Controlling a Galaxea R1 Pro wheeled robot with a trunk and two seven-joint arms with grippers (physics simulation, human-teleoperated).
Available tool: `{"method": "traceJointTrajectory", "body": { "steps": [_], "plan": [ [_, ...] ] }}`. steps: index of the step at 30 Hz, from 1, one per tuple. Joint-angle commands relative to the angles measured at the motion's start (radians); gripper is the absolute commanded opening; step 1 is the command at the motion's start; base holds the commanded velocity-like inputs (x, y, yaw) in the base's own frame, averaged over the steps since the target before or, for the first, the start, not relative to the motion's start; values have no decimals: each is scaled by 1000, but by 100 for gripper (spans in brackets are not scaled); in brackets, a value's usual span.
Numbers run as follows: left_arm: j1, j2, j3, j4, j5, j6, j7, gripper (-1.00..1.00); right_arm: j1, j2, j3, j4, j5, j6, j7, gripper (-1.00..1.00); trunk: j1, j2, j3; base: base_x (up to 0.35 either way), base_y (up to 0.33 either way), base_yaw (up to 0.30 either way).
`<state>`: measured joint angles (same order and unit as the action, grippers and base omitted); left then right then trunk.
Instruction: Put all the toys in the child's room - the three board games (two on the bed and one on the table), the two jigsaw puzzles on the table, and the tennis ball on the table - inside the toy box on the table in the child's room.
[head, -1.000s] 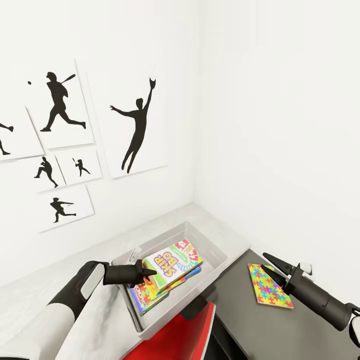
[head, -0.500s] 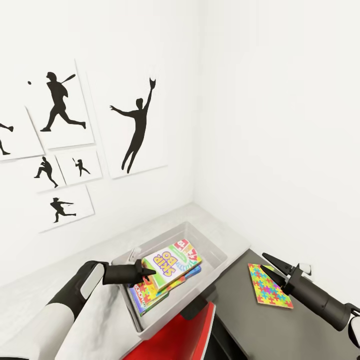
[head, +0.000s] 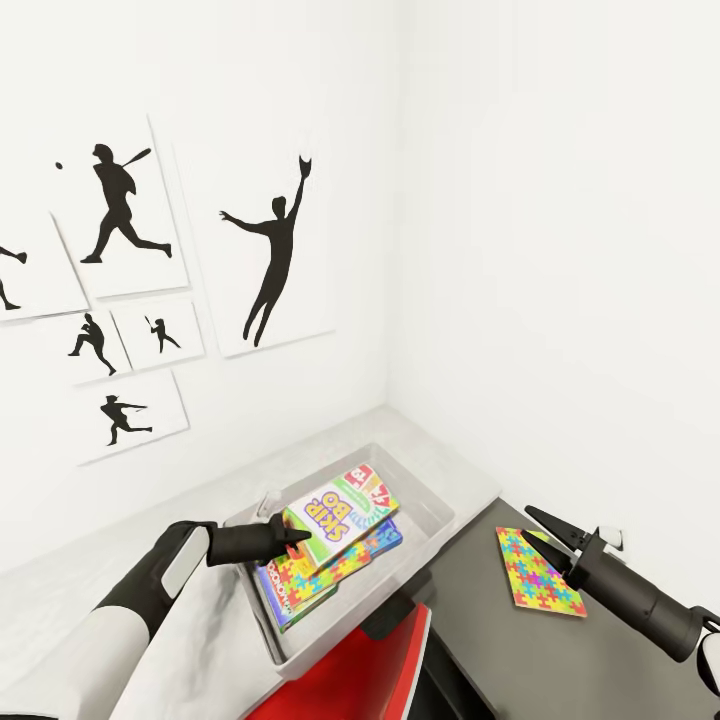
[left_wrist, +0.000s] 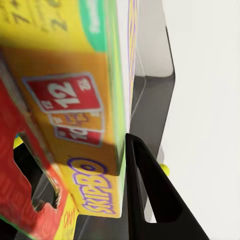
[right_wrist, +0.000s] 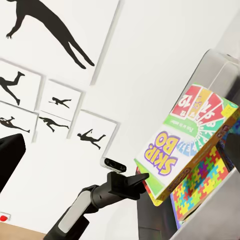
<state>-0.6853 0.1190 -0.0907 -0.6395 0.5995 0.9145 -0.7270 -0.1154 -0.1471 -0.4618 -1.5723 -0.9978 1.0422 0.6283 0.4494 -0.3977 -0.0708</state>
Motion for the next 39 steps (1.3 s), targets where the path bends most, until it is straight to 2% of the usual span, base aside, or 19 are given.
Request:
{"method": "traceJointTrajectory", "body": {
  "steps": [1,5,6,19,25,32,35,39],
  "plan": [
    [-1,1,-3,0,3,4,-2,-100,-1,0,-1,0,5,5,7,100,1,-2,-2,0,0,0],
    [-2,1,-3,0,3,6,-2,-100,-1,-1,-1,0,5,5,7,100,1,-2,-2,0,0,0],
    [-2,1,-3,0,3,6,-2,100,-1,-2,-1,0,5,5,7,100,1,-2,-2,0,0,0],
    [-2,5,-3,1,4,14,0,100,-1,-3,-1,0,5,5,7,100,1,-2,-2,0,0,0],
    [-1,13,-4,1,8,58,-11,100,-1,-5,-1,1,5,5,6,100,1,-2,-2,0,0,0],
    [-1,36,-3,-1,25,109,-25,100,-1,-5,-1,3,5,5,7,100,1,-2,-2,0,0,0],
    [-1,44,-4,-2,43,120,-70,100,-1,-6,-1,3,5,5,7,100,1,-2,-2,0,0,0],
    [-1,76,-6,-4,50,126,-180,100,-1,-6,-1,3,5,5,7,100,1,-2,-2,0,0,0]
  ]
}}
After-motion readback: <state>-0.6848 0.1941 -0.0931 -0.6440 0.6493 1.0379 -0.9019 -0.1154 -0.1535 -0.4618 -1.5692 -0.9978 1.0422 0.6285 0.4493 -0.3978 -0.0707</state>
